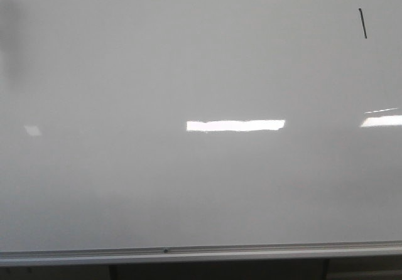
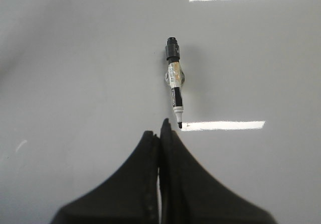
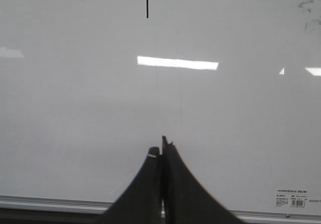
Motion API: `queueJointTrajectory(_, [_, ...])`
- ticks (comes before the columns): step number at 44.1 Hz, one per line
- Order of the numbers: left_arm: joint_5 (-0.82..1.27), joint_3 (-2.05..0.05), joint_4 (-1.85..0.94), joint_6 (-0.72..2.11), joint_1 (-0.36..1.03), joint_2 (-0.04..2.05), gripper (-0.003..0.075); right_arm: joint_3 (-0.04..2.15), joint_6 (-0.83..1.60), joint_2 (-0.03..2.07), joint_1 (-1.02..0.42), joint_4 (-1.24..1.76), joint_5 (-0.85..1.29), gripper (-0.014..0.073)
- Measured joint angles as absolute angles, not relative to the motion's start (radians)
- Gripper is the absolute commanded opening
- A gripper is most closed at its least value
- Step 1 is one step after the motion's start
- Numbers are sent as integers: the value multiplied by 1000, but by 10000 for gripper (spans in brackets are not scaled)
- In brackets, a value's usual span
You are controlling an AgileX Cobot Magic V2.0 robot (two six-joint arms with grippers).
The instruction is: Write number 1 on whiteboard
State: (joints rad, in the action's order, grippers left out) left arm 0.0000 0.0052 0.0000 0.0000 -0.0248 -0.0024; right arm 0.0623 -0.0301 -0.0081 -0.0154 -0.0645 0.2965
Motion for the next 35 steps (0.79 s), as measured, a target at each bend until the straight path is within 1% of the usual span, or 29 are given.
queueJointTrajectory(5, [0, 5, 0, 0, -25, -2, -19, -17, -30, -10, -4, -63, 184, -69])
queueJointTrajectory(10, [0, 5, 0, 0, -25, -2, -19, -28, -32, -10, -2, -60, 115, -69])
queueJointTrajectory(35, [0, 5, 0, 0, -25, -2, -19, -28, -32, -10, -2, -54, 7, -69])
